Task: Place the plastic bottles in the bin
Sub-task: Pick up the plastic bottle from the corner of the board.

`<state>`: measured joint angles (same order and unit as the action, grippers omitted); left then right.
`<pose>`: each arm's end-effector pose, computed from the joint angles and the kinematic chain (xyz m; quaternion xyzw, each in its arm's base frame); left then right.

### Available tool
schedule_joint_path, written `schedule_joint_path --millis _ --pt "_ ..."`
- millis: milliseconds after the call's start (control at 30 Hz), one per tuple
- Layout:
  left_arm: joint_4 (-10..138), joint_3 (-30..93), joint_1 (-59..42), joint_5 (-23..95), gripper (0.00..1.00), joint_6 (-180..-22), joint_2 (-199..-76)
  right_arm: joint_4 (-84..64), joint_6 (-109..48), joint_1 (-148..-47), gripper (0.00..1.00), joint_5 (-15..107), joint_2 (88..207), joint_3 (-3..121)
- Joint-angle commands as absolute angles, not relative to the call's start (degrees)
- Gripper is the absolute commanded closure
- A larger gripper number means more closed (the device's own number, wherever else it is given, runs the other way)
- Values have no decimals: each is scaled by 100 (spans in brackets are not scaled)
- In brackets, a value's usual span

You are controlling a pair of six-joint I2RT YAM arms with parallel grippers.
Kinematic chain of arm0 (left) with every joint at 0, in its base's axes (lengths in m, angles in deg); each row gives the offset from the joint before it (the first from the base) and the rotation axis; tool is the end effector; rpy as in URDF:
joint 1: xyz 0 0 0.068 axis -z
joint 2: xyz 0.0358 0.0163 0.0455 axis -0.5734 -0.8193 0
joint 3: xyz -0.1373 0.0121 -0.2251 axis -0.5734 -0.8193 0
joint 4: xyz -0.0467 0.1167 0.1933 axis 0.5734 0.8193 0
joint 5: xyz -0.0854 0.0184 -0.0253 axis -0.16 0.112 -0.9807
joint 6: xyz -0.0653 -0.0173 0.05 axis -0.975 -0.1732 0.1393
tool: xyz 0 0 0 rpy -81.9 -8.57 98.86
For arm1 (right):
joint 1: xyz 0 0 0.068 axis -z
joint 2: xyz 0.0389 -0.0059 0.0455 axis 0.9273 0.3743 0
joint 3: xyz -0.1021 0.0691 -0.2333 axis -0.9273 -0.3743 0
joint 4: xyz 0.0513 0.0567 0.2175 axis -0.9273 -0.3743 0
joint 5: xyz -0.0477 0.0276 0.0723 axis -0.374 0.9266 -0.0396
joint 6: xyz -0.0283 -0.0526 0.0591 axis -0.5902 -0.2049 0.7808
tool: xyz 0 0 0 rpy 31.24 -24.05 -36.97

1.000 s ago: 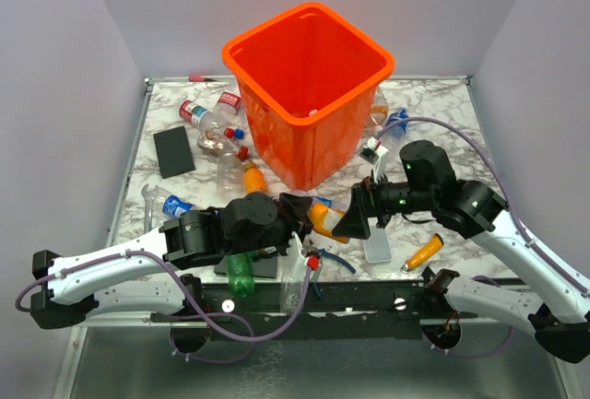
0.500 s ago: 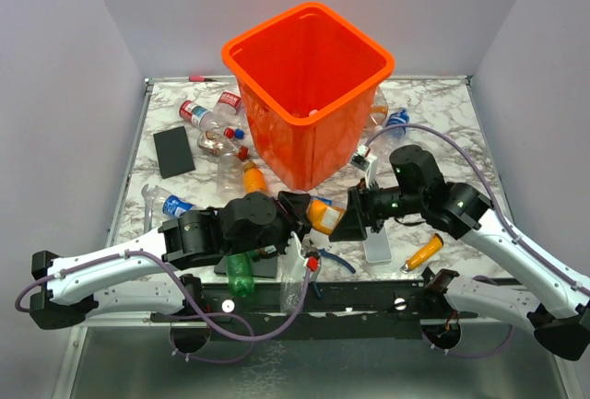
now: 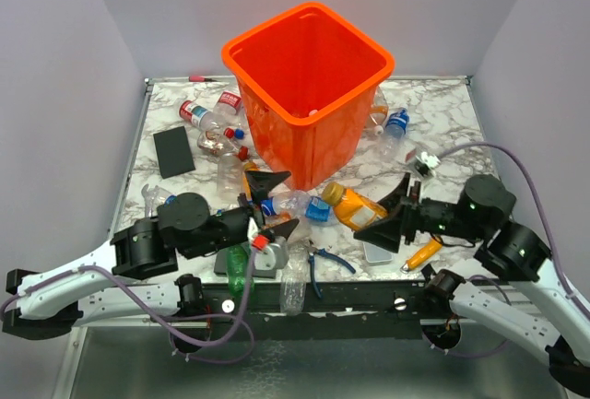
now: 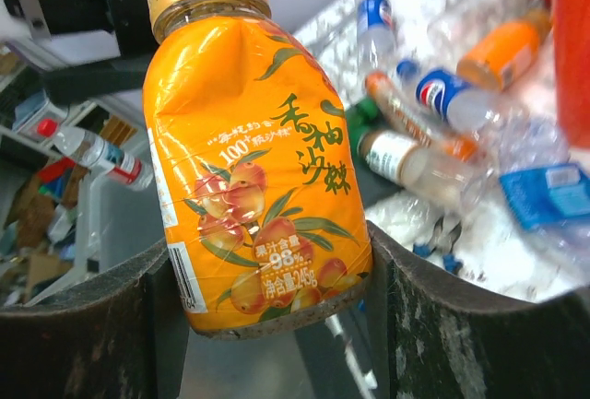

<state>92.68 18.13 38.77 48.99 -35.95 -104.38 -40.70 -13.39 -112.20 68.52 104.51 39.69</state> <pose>0.0510 -0.1546 0.3766 0.6751 0.3639 -0.0841 0.6362 0.0724 0.1215 0.3622 -0.2924 0.7168 0.5027 0.3847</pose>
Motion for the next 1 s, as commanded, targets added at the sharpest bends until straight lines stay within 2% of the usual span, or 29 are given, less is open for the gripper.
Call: schedule_joint_path --millis 0,167,233,333,500,600,800,833,867,900,967 --pt "7645 1941 3903 4794 1 -6615 -10275 -2943 -1310 -11242 64 6276 9685 3296" --pt "6741 2527 3901 4705 1 -9577 -10970 -2238 -1165 -11241 65 5970 9186 2828" --pt "5559 2102 3901 4740 1 -10360 -11021 -1969 -1102 -11247 65 5956 9130 2719" --pt "4055 1575 3900 4698 1 -11013 -11130 -1418 -974 -11247 66 5959 9038 2518" --pt "4173 2017 3901 4464 2 -11235 -11676 -494 -713 -11248 66 5999 9027 2230" --pt "4174 2174 3901 4457 8 -11345 -11903 13 -575 -11249 67 6179 9219 2143" --pt "4128 2338 3901 4768 32 -11670 -12182 634 -412 -11249 67 6347 9405 2036" --pt "4094 2339 3897 4789 34 -11685 -12201 630 -412 -11248 67 6350 9417 2052" --pt "4088 2358 3901 4813 33 -11696 -12226 630 -419 -11248 67 6348 9421 2047" --pt "4099 2371 3901 4854 29 -11697 -12248 634 -418 -11249 68 6335 9415 2052" --pt "4160 2367 3893 5065 12 -11706 -12262 630 -420 -11249 68 6324 9377 2050"
